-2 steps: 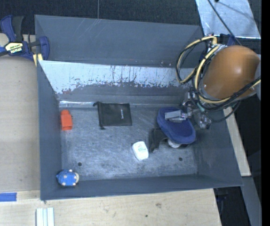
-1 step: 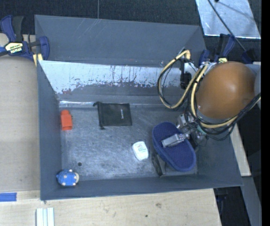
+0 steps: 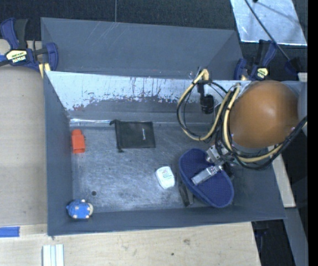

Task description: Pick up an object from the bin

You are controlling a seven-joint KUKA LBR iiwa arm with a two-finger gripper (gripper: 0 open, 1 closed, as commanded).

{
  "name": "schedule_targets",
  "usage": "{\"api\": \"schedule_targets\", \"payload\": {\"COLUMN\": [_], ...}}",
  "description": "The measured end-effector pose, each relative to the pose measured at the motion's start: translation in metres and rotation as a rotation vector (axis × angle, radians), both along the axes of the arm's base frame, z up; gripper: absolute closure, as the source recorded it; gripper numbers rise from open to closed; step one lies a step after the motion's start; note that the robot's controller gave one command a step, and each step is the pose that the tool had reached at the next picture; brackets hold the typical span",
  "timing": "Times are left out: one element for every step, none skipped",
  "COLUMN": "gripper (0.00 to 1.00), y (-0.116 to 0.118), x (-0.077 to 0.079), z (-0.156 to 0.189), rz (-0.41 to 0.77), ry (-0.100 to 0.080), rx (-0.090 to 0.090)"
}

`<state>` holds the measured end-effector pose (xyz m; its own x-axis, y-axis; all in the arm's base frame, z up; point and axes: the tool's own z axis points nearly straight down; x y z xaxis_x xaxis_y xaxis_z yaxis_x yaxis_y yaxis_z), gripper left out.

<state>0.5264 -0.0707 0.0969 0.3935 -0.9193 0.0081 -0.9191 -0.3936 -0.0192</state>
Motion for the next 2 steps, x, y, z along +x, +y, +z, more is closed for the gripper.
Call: {"api": "schedule_targets", "payload": {"gripper": [1.0, 1.0], "y": [0.0, 0.0], "x": [0.001, 0.003], "z": [0.002, 0.038], "rz": [0.0, -0.003], "ry": [-0.004, 0.014], "rx": [-0.001, 0.001]}}
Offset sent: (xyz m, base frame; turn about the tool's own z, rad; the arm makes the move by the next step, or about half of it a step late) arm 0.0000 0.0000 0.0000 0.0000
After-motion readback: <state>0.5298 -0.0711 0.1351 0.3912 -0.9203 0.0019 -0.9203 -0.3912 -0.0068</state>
